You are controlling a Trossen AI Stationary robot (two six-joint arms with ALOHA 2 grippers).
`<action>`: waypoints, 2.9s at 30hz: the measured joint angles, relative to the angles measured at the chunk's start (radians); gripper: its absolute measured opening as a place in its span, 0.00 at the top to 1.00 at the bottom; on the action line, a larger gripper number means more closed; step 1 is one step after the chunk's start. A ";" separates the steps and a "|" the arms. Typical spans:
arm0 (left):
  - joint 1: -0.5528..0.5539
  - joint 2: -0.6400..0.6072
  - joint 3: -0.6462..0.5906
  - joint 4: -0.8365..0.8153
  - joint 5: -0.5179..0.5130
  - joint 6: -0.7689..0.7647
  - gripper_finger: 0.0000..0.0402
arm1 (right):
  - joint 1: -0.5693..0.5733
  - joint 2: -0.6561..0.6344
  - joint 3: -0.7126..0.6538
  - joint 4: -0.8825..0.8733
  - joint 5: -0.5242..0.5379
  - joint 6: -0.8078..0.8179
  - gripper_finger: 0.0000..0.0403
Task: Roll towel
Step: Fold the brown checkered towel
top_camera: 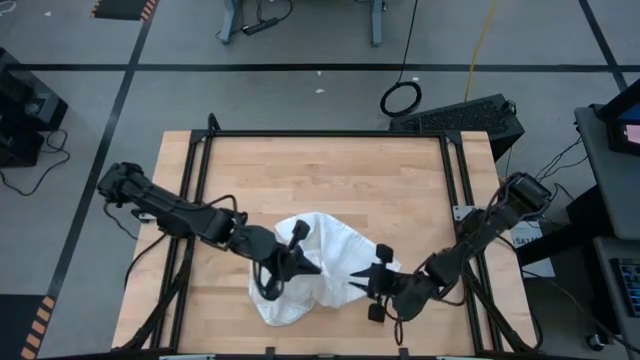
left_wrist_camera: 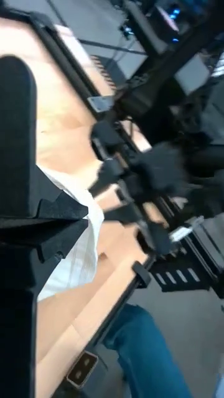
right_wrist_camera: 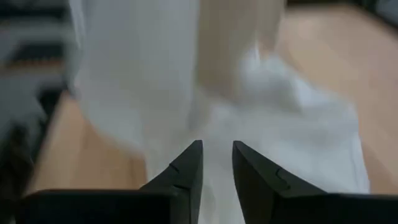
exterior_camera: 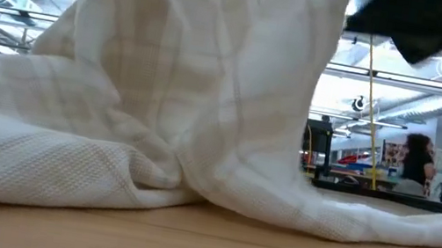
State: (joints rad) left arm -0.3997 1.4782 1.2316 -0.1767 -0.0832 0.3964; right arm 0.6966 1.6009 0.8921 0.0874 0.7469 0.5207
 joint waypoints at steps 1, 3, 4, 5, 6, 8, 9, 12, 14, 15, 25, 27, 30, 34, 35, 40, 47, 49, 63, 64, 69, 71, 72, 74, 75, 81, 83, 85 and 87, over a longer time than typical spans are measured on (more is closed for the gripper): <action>0.005 0.004 0.000 0.001 -0.001 -0.018 1.00 | -0.007 0.000 0.000 0.067 0.002 -0.041 0.76; 0.013 0.008 0.000 0.004 -0.004 -0.044 1.00 | -0.019 0.000 0.000 0.187 -0.006 -0.111 0.69; 0.014 0.009 0.000 0.000 -0.007 -0.058 1.00 | -0.025 0.000 0.000 0.238 -0.016 -0.141 0.65; 0.014 0.009 0.000 -0.001 -0.015 -0.073 1.00 | -0.029 0.000 0.001 0.278 -0.019 -0.168 0.60; 0.013 0.009 0.000 -0.001 -0.029 -0.080 1.00 | -0.030 0.000 0.001 0.307 -0.014 -0.188 0.56; 0.013 0.009 0.000 -0.013 -0.063 -0.095 1.00 | -0.030 0.000 0.001 0.356 -0.011 -0.213 0.47; 0.013 0.009 0.000 -0.029 -0.081 -0.101 1.00 | -0.030 0.000 0.000 0.380 -0.013 -0.219 0.43; 0.013 0.009 0.000 -0.061 -0.126 -0.113 1.00 | -0.029 0.000 0.001 0.403 -0.013 -0.209 0.33; 0.013 0.009 0.000 -0.058 -0.129 -0.126 1.00 | -0.032 0.000 0.001 0.369 0.012 -0.180 0.29; 0.013 0.009 0.000 -0.056 -0.130 -0.128 0.99 | -0.038 0.003 0.001 0.345 0.034 -0.164 0.28; 0.013 0.009 0.000 -0.039 -0.131 -0.130 0.98 | -0.075 0.050 0.001 0.280 0.084 -0.122 0.55; 0.014 0.009 0.000 -0.040 -0.132 -0.146 0.98 | -0.075 0.050 0.001 0.277 0.084 -0.137 0.68; 0.018 0.009 0.000 -0.034 -0.154 -0.198 0.98 | -0.075 0.050 0.001 0.277 0.068 -0.168 0.89; 0.013 0.009 0.000 -0.061 -0.159 -0.247 0.88 | -0.074 0.048 0.001 0.274 0.035 -0.193 0.97; 0.007 0.009 0.000 -0.073 -0.159 -0.268 0.84 | -0.071 0.044 0.000 0.267 0.031 -0.193 0.96; -0.050 0.009 0.000 -0.192 -0.264 -0.390 0.60 | -0.044 0.012 0.001 0.187 -0.045 -0.180 0.99; -0.120 0.018 -0.064 -0.274 -0.429 -0.590 0.40 | -0.013 0.005 0.001 0.029 -0.213 -0.056 0.99; -0.123 0.021 -0.117 -0.263 -0.446 -0.643 0.38 | -0.011 0.005 0.001 -0.006 -0.233 -0.019 0.99; -0.102 0.042 -0.450 0.086 -0.438 -0.774 0.38 | 0.027 0.005 0.001 -0.303 -0.381 0.181 0.99; -0.094 0.040 -0.447 0.082 -0.439 -0.758 0.38 | 0.030 0.005 0.001 -0.325 -0.390 0.195 0.99; -0.042 0.023 -0.418 0.072 -0.442 -0.685 0.38 | 0.051 0.005 0.001 -0.411 -0.436 0.260 0.99; -0.018 0.023 -0.418 0.014 -0.434 -0.678 0.38 | 0.059 0.005 0.001 -0.433 -0.440 0.283 0.99; -0.005 0.023 -0.418 -0.024 -0.419 -0.688 0.39 | 0.064 0.005 0.001 -0.442 -0.439 0.293 0.99; 0.015 0.023 -0.418 -0.119 -0.396 -0.732 0.41 | 0.069 0.005 0.001 -0.459 -0.439 0.313 0.99; 0.020 0.023 -0.419 -0.164 -0.388 -0.755 0.42 | 0.071 0.005 0.001 -0.465 -0.438 0.321 0.99; 0.011 0.024 -0.422 -0.284 -0.329 -0.842 0.57 | 0.069 0.005 0.001 -0.522 -0.405 0.322 0.99; 0.009 0.032 -0.442 -0.261 -0.326 -0.854 0.62 | 0.069 0.005 0.001 -0.543 -0.359 0.308 0.99; 0.011 0.039 -0.468 -0.248 -0.325 -0.873 0.66 | 0.069 0.005 0.001 -0.558 -0.312 0.295 0.99; 0.011 0.045 -0.489 -0.213 -0.326 -0.915 0.68 | 0.068 0.005 0.001 -0.568 -0.275 0.282 0.99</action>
State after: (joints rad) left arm -0.3885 1.5235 0.7424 -0.3899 -0.4088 -0.5185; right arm 0.7650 1.6058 0.8928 -0.4804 0.4723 0.8027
